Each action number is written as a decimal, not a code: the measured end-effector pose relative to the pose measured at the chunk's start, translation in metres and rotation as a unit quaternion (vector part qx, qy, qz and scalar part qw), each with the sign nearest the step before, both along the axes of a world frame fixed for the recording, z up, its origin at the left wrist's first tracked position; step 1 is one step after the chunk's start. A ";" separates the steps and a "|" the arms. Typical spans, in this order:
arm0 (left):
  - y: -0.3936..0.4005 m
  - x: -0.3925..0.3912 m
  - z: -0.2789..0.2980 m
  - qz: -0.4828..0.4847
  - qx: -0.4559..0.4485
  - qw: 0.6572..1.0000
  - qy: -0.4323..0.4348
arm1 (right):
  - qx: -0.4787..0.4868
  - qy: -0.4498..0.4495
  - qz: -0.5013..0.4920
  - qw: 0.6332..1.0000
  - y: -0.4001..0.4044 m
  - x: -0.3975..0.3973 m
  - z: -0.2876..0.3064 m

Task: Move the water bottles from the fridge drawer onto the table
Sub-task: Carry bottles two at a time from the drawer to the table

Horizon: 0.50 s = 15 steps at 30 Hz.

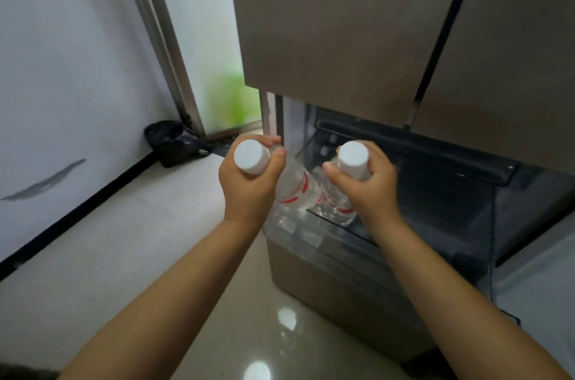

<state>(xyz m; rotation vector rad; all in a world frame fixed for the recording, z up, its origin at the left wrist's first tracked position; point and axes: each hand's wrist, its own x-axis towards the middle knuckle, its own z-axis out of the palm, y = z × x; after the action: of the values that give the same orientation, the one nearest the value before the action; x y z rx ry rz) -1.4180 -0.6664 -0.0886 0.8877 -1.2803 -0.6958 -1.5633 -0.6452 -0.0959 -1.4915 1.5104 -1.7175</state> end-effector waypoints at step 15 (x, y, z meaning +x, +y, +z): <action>0.083 0.312 0.026 0.291 0.081 0.951 -0.064 | 0.069 -0.049 0.276 0.957 0.000 0.328 0.050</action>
<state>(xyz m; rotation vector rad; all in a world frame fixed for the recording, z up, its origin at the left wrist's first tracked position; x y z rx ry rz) -1.1060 -0.5829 -0.0626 1.3867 -1.0024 -0.2761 -1.2352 -0.6456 -0.0464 -1.5422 1.0061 -1.3032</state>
